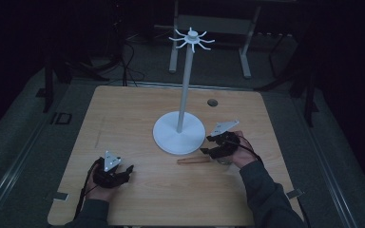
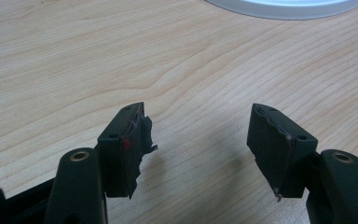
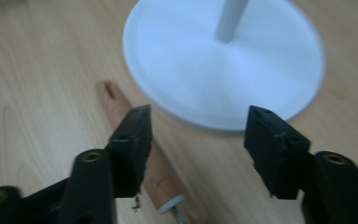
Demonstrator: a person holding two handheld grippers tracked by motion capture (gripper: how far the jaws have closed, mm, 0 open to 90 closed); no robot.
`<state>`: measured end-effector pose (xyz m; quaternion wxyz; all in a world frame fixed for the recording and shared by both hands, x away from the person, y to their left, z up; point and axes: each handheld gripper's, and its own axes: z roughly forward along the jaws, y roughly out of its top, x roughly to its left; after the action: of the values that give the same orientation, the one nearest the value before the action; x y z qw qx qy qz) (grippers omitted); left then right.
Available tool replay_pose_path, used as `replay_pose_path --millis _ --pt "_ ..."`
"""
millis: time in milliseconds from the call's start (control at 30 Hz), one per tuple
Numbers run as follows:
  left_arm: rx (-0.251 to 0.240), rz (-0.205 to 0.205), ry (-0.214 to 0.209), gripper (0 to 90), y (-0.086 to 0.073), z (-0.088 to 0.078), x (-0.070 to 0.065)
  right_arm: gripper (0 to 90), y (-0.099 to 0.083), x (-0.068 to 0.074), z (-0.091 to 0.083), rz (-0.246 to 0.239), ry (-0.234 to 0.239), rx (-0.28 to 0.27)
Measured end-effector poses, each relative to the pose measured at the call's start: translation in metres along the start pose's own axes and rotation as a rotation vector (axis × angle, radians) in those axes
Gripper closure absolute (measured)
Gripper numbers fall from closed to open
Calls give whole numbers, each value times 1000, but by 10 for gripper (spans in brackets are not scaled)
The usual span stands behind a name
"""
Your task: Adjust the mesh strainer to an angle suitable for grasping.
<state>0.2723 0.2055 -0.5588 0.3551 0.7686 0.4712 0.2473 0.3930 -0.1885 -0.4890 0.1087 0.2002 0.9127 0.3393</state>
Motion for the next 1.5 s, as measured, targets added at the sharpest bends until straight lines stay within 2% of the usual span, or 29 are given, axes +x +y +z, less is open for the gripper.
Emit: replay_pose_path --millis 133,400,533,867,1333,1500 --pt "1 1 0 375 0 0 0 352 -2 3 11 -27 42 53" --pt "1 2 -1 375 0 0 0 375 -8 4 34 -40 99 157" --pt "1 1 -1 375 0 0 0 413 -8 5 39 -36 124 184" --pt "2 2 -3 375 0 1 0 535 -5 7 47 -65 165 258" --pt "3 4 -6 374 1 1 -1 566 -5 8 43 -57 201 290" --pt "1 5 -6 374 1 1 -1 566 -4 10 43 -63 232 300"
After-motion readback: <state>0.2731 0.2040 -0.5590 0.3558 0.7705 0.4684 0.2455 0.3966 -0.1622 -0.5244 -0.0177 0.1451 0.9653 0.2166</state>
